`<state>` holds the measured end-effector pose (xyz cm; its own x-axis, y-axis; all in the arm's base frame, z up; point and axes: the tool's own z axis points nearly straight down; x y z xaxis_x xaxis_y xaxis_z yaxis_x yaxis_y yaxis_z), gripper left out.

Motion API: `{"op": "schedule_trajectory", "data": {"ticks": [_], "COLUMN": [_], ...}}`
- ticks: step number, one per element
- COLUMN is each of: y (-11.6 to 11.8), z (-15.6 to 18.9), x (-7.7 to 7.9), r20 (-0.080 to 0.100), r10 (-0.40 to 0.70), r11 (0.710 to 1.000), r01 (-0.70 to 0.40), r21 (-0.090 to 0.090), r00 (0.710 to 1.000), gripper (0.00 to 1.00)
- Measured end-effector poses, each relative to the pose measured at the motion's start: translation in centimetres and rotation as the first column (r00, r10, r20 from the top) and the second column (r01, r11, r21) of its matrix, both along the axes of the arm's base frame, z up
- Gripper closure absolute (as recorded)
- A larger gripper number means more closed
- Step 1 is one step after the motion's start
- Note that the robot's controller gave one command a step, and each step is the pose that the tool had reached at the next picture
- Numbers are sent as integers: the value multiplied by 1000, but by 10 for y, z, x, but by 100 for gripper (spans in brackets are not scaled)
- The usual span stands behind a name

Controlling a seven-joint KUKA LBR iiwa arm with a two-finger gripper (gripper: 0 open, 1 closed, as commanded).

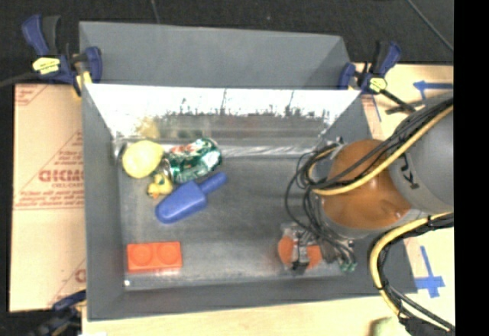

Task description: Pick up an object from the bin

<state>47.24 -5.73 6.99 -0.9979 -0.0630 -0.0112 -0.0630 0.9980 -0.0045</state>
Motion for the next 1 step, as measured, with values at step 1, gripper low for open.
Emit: {"op": "schedule_trajectory", "data": {"ticks": [1], "y": [0], "z": [9], "x": [-1], "r20": [-2], "r10": [1], "r11": [1000], "r01": [-1], "r21": [0], "r00": [1000], "gripper": [100]}}
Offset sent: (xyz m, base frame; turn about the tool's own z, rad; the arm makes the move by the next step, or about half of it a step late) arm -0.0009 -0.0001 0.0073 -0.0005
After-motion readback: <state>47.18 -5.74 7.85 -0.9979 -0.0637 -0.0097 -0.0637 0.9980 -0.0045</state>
